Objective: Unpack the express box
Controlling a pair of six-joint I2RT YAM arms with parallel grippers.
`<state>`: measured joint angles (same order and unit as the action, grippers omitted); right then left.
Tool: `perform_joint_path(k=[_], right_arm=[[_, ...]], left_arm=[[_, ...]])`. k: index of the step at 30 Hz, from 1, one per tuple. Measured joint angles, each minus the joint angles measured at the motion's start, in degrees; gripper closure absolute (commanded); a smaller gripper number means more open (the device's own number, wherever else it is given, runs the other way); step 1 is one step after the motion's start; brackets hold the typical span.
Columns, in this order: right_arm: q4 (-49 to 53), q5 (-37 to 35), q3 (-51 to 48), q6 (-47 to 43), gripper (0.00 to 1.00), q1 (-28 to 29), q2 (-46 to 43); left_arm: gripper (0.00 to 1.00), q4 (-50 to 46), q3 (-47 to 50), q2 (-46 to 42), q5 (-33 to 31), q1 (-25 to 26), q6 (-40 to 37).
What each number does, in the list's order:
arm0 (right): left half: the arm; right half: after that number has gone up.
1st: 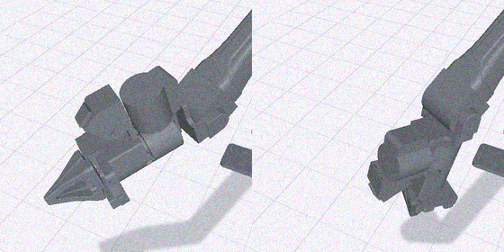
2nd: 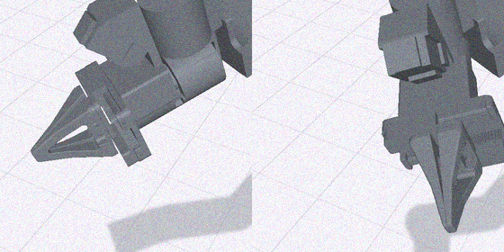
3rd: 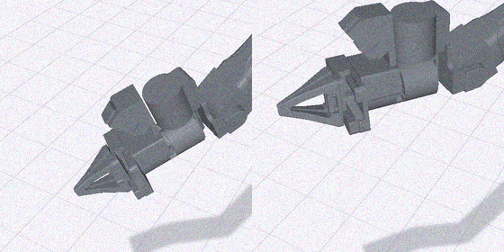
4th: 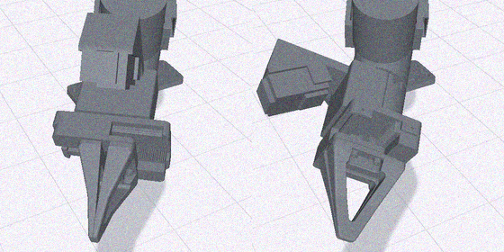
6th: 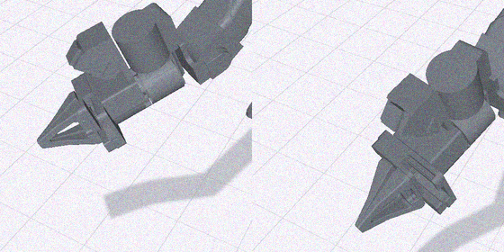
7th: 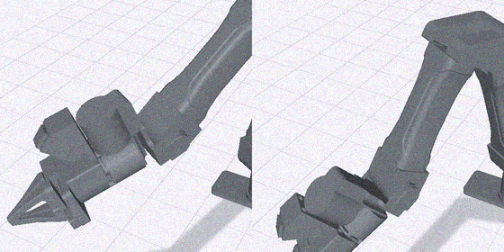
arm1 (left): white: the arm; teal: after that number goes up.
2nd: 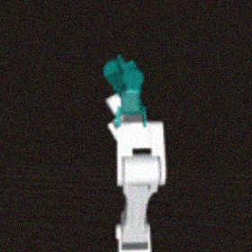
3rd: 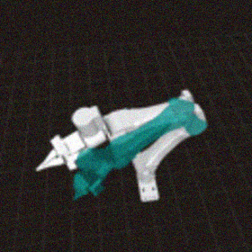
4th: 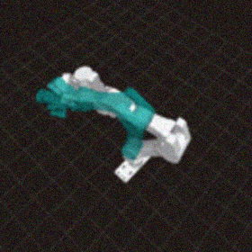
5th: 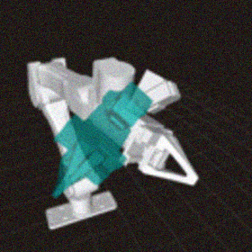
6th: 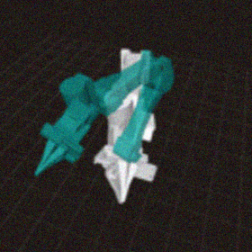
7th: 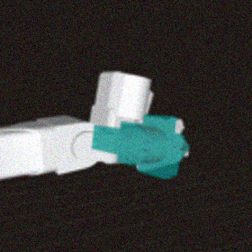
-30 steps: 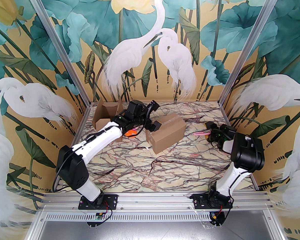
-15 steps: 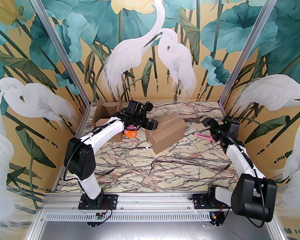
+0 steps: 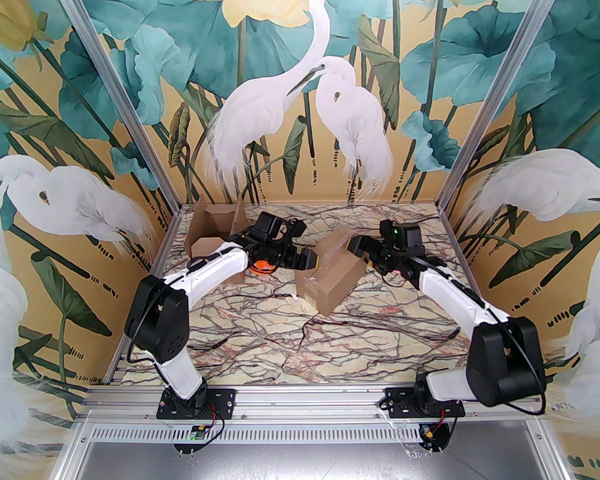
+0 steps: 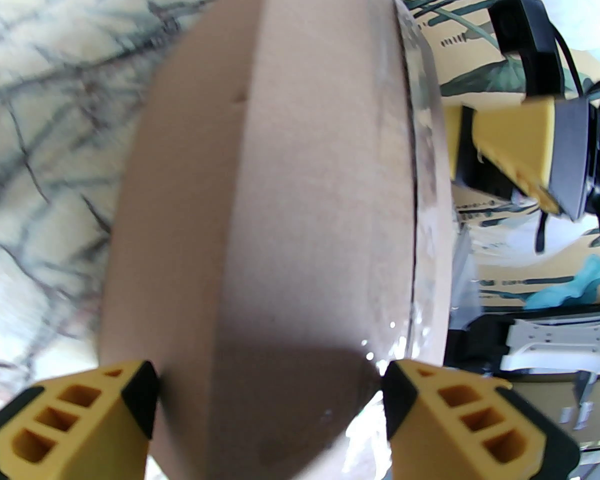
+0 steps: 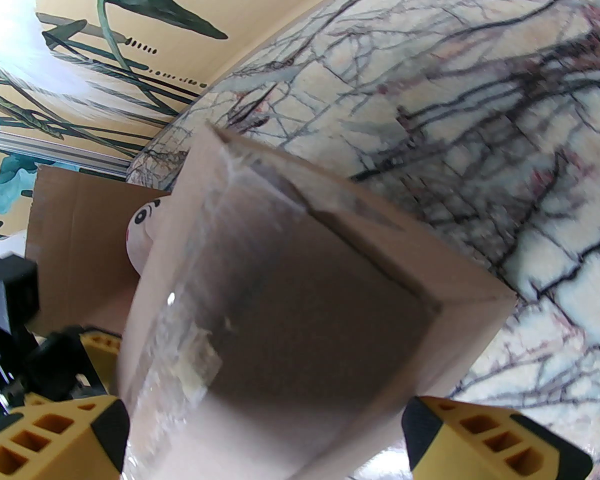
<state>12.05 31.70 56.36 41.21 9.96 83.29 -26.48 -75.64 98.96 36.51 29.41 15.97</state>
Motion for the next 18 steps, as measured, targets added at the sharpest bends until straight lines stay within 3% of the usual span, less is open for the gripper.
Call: perform_joint_path(k=[10,18], right_arm=[[6.7,-1.3,14.1,-6.8,0.03,4.0,8.7],[19.2,-15.4,18.3,-14.3,0.04,10.8,7.7]], left_arm=[[0.18,4.3,2.8,-1.7,1.9,5.2,5.1],[0.15,6.2,2.8,-1.4,-1.7,5.0,5.1]])
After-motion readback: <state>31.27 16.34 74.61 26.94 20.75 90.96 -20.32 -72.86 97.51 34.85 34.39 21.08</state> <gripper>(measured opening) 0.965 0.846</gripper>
